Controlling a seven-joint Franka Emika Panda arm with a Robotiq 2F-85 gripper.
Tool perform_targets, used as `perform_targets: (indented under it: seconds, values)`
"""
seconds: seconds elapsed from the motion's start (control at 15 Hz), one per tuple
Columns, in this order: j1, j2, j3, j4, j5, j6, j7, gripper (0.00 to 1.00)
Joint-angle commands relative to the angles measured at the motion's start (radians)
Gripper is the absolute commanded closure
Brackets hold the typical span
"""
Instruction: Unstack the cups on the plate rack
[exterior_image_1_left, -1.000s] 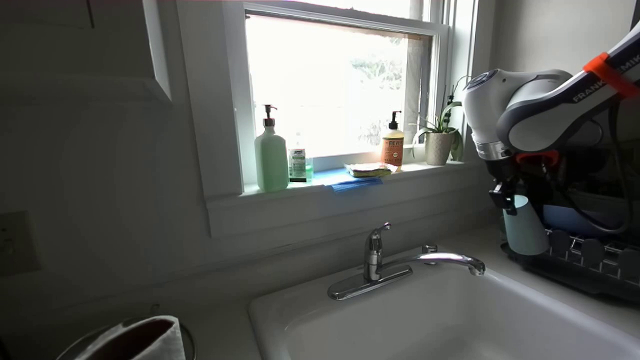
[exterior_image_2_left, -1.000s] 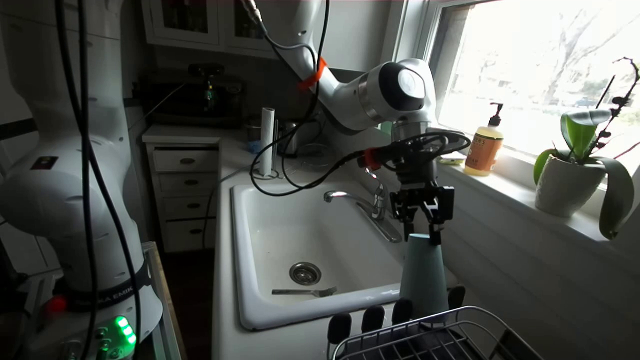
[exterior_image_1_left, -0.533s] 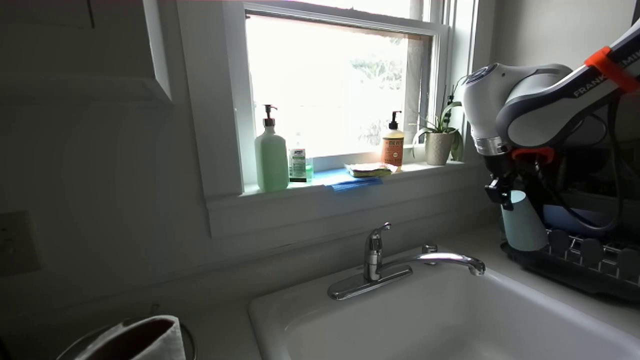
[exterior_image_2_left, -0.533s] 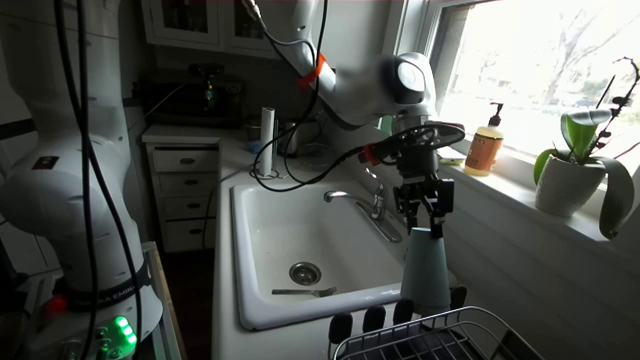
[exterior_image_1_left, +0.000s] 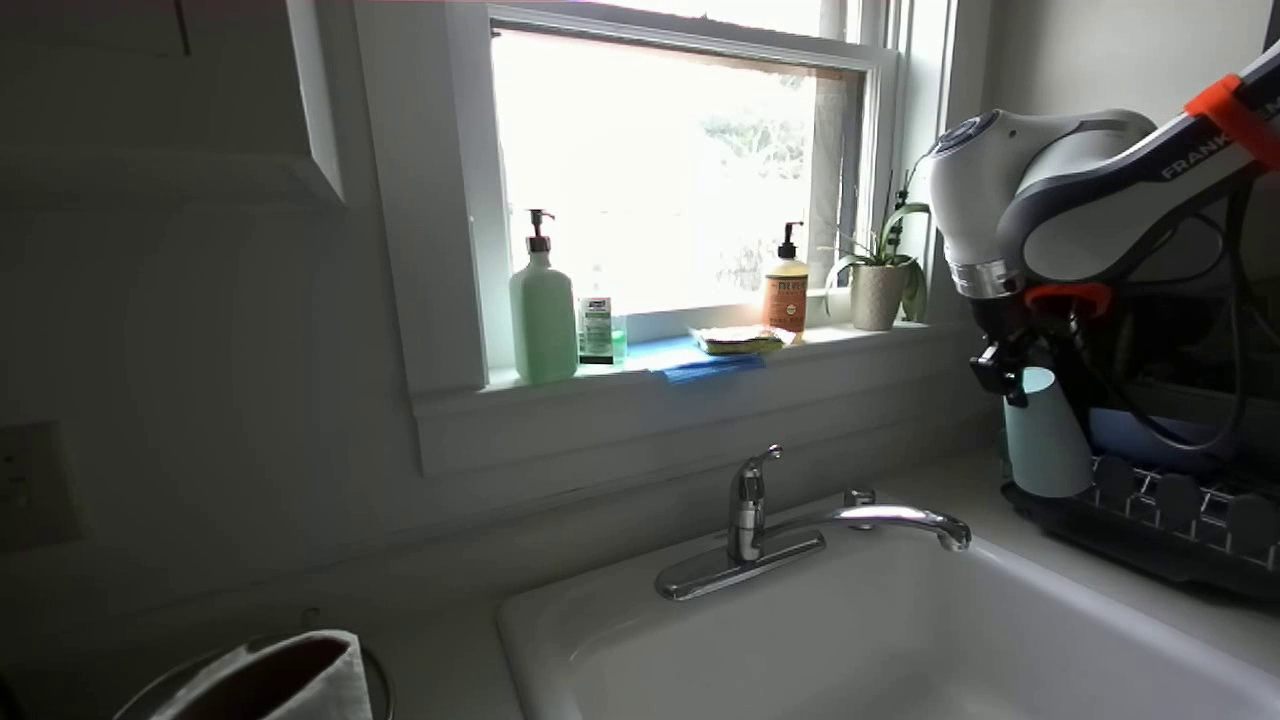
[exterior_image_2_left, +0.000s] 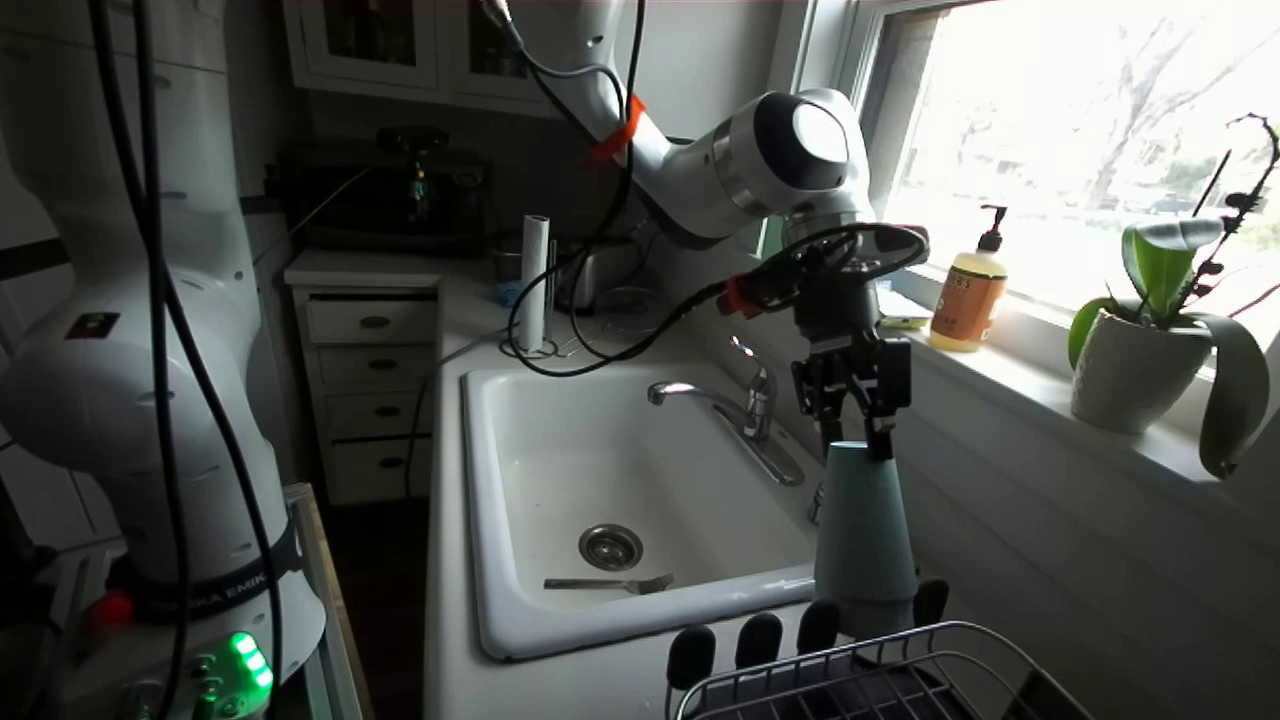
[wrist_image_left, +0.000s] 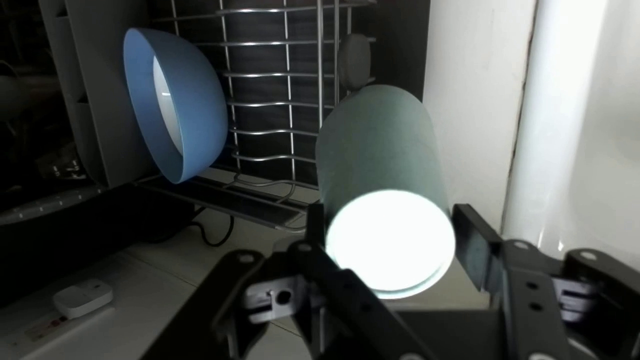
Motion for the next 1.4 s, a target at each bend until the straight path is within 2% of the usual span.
perform_targets:
  seconds: [0.0, 0.47, 0.6, 1.33]
  values:
    - [0.005, -0.023, -0.02, -0.001, -0.086, -0.023, 0.047, 0.61]
    - [0.005, -0.042, -0.014, -0.006, -0.055, 0.008, 0.029, 0.61]
    - [0.005, -0.052, -0.015, -0.009, -0.082, 0.023, 0.043, 0.61]
    - [-0.001, -0.105, -0.008, -0.003, -0.057, 0.006, 0.031, 0.61]
